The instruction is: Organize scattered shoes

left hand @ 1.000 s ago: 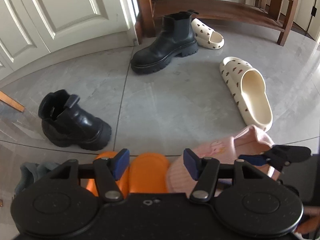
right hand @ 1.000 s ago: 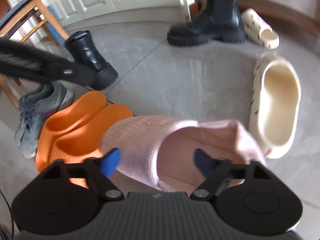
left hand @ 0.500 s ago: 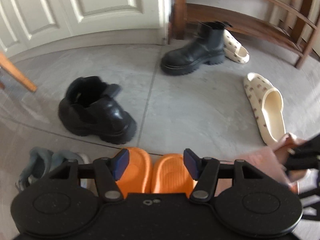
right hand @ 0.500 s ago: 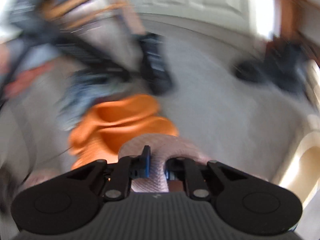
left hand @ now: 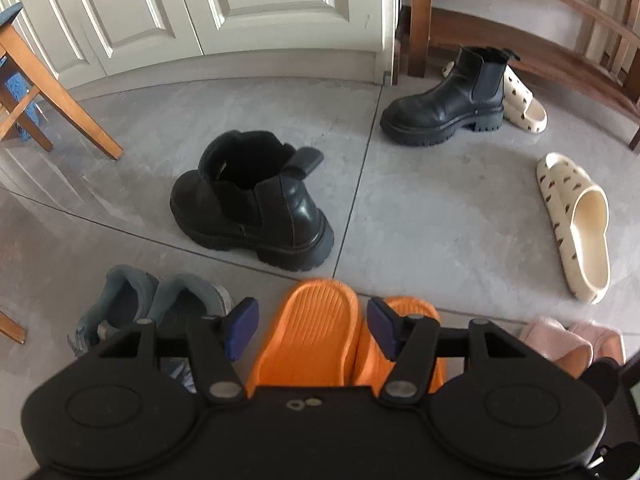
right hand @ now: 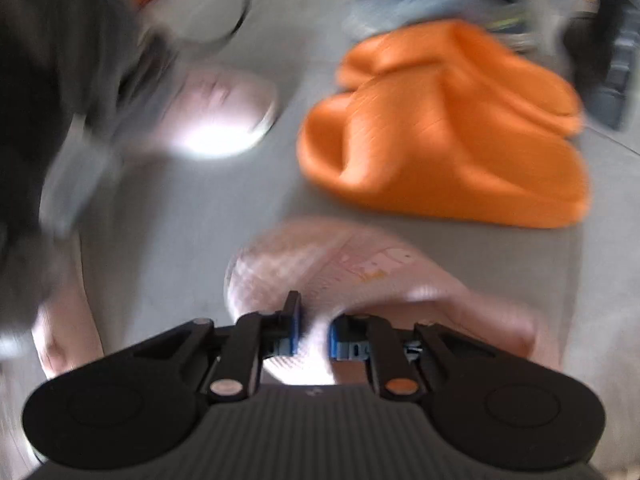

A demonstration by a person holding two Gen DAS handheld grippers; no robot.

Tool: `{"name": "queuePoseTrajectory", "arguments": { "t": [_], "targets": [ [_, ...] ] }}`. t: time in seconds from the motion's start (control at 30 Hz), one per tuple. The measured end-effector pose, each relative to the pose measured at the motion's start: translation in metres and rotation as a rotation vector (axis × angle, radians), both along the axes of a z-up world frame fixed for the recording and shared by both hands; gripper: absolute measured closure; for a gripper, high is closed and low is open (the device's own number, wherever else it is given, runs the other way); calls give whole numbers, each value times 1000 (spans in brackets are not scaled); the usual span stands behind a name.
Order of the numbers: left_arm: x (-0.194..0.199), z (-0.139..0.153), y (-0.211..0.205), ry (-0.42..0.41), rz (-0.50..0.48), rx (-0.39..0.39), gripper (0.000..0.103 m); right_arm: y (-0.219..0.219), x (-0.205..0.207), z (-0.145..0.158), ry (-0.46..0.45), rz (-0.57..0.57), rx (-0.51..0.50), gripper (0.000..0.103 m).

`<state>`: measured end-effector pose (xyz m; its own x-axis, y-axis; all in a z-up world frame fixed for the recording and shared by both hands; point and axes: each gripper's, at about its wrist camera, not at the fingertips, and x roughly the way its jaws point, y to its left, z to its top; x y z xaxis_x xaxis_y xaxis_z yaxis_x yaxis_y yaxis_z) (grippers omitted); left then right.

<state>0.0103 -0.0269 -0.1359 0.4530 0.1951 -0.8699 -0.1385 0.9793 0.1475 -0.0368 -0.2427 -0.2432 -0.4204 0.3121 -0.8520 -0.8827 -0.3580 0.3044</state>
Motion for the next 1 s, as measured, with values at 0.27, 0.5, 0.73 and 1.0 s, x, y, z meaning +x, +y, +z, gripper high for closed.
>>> {"name": "queuePoseTrajectory", "arguments": {
  "t": [0.27, 0.5, 0.73, 1.0],
  "targets": [
    [-4, -2, 0, 5, 0, -13, 43, 39, 14, 3, -204, -93, -35, 9],
    [8, -1, -23, -11, -94, -30, 43, -88, 17, 79, -317, -606, 180, 9],
    [13, -17, -66, 16, -224, -21, 43, -179, -9, 29, -331, -746, -87, 10],
    [-7, -37, -106, 68, -370, 19, 43, -139, -20, -8, -257, -678, -63, 9]
  ]
}}
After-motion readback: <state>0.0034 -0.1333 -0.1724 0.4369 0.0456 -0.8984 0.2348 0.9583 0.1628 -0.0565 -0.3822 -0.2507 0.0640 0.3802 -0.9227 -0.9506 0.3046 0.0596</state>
